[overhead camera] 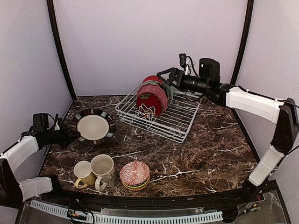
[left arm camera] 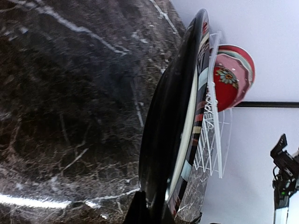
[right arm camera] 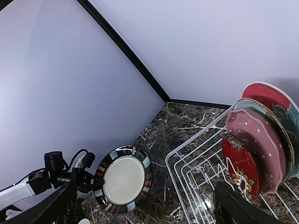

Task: Unload the mixed dishes from the dish rack
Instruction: Place the plate at the center of the board.

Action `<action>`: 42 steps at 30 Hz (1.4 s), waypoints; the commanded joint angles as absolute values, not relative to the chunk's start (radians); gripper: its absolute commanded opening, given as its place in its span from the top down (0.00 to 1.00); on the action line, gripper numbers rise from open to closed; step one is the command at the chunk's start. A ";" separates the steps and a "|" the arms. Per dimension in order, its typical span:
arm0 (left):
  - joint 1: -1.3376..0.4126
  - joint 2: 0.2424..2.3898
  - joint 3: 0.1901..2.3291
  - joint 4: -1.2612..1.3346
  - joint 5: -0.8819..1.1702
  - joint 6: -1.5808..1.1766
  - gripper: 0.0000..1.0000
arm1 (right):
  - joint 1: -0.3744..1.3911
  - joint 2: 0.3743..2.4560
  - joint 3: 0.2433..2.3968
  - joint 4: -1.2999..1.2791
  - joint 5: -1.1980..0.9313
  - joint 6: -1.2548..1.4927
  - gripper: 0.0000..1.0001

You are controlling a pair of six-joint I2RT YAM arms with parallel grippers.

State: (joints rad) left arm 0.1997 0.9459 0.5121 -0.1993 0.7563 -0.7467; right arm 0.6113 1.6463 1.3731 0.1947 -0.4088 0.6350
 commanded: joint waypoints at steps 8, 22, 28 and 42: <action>0.227 0.911 0.418 -0.174 0.740 -0.725 0.99 | 0.553 1.532 1.252 0.149 -0.315 0.545 0.01; 0.227 0.861 0.340 -0.244 0.608 -0.751 0.99 | 0.504 1.657 1.315 0.167 -0.255 0.466 0.01; 0.227 0.846 0.368 -0.347 0.532 -0.737 0.75 | 0.481 1.787 1.471 0.104 -0.192 0.346 0.01; 0.226 0.800 0.398 -0.435 0.447 -0.816 0.16 | 0.463 2.091 1.860 -0.135 -0.165 0.070 0.27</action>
State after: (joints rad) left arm 0.2264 0.8192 0.3439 -0.3851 0.4801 -0.7887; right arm 0.4759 2.0296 1.7718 -0.0589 -0.1795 0.1436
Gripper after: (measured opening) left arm 0.792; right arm 0.794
